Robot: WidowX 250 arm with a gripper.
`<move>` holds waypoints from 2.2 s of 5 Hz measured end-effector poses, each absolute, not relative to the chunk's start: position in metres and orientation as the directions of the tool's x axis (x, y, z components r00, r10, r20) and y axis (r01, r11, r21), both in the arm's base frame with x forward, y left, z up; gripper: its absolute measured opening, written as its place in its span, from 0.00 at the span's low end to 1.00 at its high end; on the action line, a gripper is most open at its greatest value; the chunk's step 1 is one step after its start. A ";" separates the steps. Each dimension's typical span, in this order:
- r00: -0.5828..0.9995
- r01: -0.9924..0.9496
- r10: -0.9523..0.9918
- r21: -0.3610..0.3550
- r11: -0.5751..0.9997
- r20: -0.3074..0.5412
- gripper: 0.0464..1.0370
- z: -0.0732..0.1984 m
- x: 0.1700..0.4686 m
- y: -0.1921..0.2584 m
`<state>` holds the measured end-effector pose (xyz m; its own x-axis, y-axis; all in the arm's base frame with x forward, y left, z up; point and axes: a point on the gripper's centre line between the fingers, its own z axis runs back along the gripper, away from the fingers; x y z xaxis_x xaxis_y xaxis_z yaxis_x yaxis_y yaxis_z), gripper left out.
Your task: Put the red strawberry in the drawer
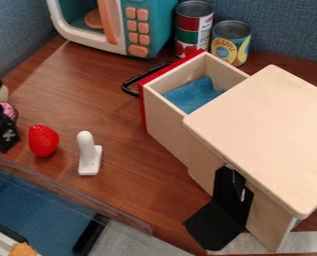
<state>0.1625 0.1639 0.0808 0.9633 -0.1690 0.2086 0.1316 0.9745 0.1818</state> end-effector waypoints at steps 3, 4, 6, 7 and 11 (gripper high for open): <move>0.974 0.138 -0.166 0.180 0.974 0.152 0.96 0.041 0.184 0.169; 0.975 0.141 -0.168 0.181 0.973 0.144 0.96 0.038 0.192 0.169; 0.979 0.126 -0.152 0.180 0.976 0.138 0.96 0.036 0.204 0.165; 0.985 0.099 -0.122 0.179 0.979 0.125 0.91 0.029 0.206 0.167; 0.978 0.036 -0.069 0.165 0.986 0.197 0.68 0.047 0.202 0.167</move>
<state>0.2020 0.1671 0.0466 0.9781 -0.0690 0.1966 0.0363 0.9856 0.1653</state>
